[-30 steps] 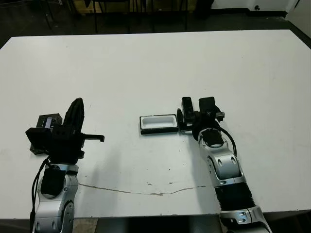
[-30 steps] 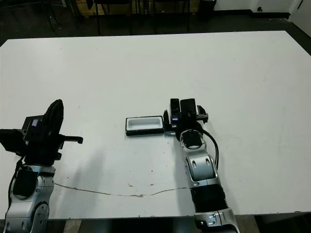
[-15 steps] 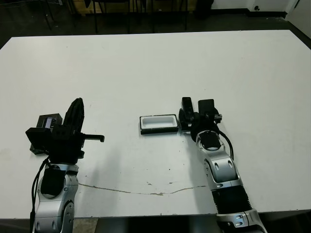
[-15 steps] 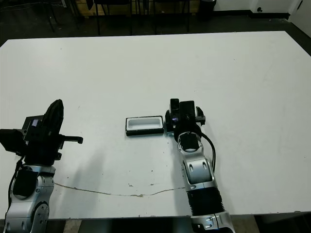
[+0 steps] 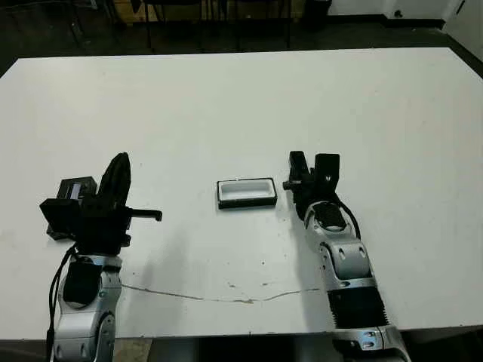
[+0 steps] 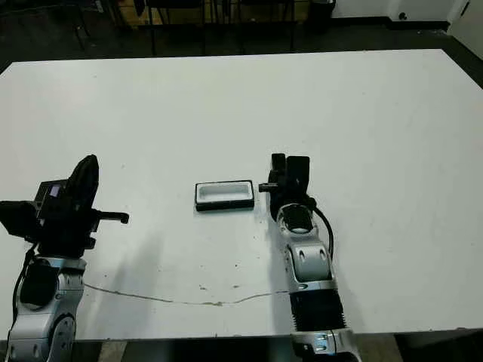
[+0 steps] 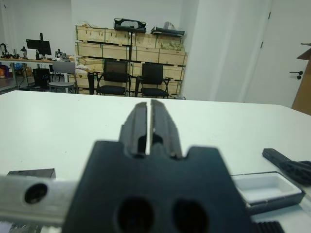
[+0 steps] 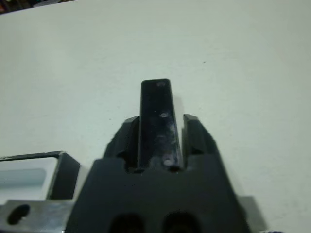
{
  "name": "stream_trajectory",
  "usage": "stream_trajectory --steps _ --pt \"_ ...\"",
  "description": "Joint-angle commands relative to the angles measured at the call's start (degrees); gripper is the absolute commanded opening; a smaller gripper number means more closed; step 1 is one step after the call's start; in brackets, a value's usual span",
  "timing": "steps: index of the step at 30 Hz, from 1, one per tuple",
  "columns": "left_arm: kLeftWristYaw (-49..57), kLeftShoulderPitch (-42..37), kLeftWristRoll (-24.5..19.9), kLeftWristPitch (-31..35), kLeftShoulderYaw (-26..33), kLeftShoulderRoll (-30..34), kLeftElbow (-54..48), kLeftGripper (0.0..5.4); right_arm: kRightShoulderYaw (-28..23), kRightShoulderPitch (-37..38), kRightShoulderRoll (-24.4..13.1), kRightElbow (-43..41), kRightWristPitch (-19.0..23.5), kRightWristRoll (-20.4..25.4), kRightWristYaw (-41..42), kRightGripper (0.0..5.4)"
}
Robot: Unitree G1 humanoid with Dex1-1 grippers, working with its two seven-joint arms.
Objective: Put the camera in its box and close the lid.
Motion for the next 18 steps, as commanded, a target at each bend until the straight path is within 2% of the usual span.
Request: stream_trajectory --steps 1,11,18 --pt "0.42 0.98 0.38 1.02 0.12 0.43 -0.08 0.00 -0.41 1.80 -0.85 2.83 4.78 1.41 1.43 0.83" --pt "0.28 1.07 0.11 1.03 0.14 0.39 0.03 0.00 -0.61 1.80 -1.36 2.51 6.69 1.89 1.10 0.83" --pt "-0.01 0.99 0.24 0.50 0.05 0.48 0.42 0.00 0.64 3.48 -1.70 1.04 2.32 -0.01 -0.54 0.83"
